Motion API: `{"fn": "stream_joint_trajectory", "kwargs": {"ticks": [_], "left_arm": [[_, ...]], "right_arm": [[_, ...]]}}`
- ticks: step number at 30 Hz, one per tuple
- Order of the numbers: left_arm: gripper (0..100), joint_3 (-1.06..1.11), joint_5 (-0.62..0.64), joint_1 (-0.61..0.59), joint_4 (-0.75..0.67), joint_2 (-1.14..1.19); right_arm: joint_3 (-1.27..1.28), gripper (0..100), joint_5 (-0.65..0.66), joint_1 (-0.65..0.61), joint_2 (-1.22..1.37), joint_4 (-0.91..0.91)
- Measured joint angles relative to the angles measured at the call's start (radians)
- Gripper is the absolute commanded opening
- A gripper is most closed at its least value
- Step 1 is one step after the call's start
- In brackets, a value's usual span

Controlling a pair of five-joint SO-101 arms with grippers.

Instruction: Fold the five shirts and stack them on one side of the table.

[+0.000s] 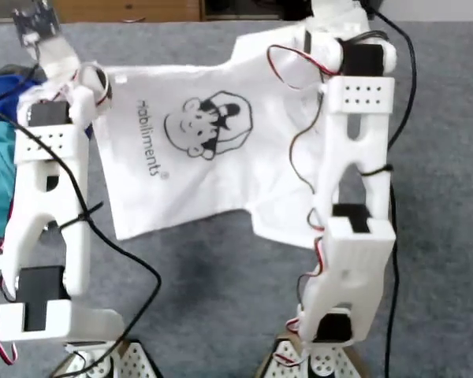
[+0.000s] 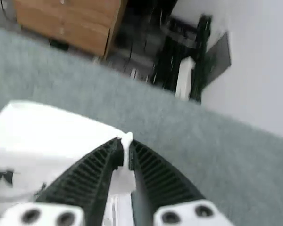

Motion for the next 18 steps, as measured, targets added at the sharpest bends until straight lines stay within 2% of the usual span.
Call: {"fn": "stream_joint_trajectory", "kwargs": {"ticks": [6,13,18], "left_arm": [[2,0.195,-0.018,0.000,-0.138,0.069],[2,0.282,-0.023,0.000,-0.153,0.075],[2,0.362,-0.091,0.020,-0.118,0.071]], "right_arm": [[0.006,0.3,0.000,0.037,0.109,0.028],[0.006,0.3,0.064,0.043,0.127,0.133],[0.006,0.3,0.110,0.051,0.127,0.206]]}}
